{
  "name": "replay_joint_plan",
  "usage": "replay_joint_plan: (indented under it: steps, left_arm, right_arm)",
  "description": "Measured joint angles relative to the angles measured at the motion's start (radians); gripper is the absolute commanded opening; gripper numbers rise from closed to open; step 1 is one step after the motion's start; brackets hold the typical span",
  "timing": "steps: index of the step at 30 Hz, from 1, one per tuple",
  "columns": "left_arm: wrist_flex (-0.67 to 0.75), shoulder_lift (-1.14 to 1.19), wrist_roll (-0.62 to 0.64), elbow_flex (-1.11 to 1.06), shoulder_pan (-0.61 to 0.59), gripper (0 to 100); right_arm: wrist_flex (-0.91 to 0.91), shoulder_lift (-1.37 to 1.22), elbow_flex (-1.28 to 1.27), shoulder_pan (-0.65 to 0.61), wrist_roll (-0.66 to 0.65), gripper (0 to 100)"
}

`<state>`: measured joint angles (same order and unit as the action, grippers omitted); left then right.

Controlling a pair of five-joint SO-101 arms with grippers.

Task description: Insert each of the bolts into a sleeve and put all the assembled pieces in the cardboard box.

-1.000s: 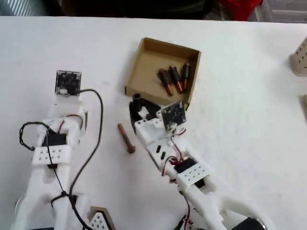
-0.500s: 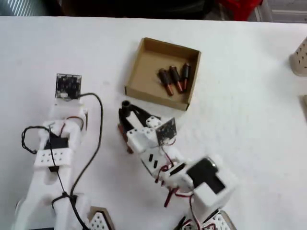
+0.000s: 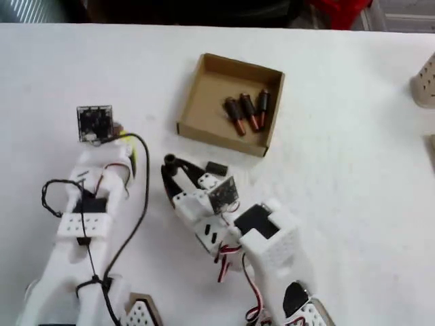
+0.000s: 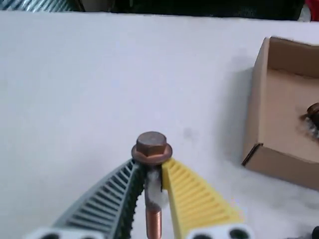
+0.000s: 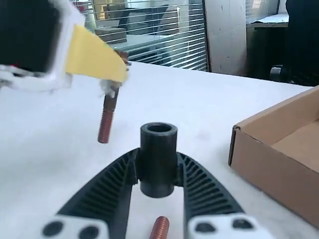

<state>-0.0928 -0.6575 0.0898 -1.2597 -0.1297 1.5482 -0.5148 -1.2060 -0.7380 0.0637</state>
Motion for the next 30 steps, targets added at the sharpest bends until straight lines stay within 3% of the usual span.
replay_joint_plan:
  steps: [6,13,21,30]
  left_arm:
    - [0.222,-0.002,0.011,-0.064,0.046,2]
    - [0.295,-0.003,0.012,-0.071,0.072,2]
    - [0.273,-0.164,0.018,-0.084,0.153,2]
    - [0.203,-0.474,0.018,-0.25,0.222,2]
  right_arm:
    - [0.003,-0.002,0.002,0.0,-0.009,1.6]
    - [0.003,-0.006,0.002,0.002,-0.011,1.6]
    - [0.003,-0.006,0.002,0.002,-0.011,1.6]
    - [0.003,-0.006,0.002,0.002,-0.011,1.6]
